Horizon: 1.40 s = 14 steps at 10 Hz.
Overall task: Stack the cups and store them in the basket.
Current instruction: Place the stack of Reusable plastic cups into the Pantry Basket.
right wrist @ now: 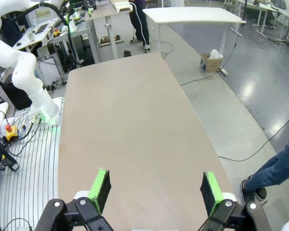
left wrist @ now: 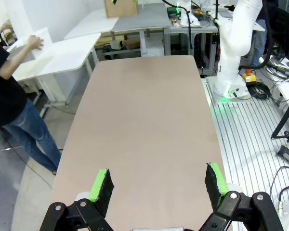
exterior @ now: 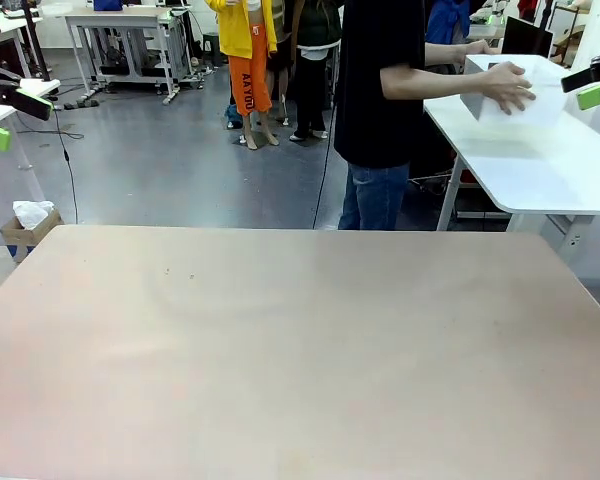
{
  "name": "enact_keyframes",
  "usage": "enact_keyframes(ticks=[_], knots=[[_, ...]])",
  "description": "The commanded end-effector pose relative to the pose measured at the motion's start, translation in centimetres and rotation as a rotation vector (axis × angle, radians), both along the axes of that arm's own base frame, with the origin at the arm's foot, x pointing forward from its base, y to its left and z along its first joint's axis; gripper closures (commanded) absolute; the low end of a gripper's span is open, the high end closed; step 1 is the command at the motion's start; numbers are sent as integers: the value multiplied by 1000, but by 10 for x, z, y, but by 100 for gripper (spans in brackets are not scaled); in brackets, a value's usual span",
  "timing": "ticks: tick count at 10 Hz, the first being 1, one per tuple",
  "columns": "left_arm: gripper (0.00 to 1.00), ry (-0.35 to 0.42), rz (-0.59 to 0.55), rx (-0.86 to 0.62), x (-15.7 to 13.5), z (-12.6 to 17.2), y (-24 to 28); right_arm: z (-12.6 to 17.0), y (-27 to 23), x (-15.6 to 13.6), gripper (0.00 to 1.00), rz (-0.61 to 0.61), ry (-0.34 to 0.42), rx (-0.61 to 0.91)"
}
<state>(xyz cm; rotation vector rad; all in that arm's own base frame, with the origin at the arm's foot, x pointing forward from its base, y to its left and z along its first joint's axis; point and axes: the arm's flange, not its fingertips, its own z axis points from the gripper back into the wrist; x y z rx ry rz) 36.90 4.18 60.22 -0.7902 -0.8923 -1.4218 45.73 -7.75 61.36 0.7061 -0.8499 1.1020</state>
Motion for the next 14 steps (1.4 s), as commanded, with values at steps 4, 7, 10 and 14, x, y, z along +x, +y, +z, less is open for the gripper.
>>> enact_keyframes(ticks=[4, 7, 10, 14], knots=[[0, 13, 0, -1, -1, 3, -2, 3, 2, 1, 0, -19, 11, -7], [0, 13, 0, -1, -1, 3, -2, 3, 2, 1, 0, -19, 11, -7], [0, 13, 0, -1, -1, 3, -2, 3, 2, 1, 0, -19, 11, -7], [0, 13, 0, -1, -1, 3, -2, 3, 2, 1, 0, -19, 11, -7]])
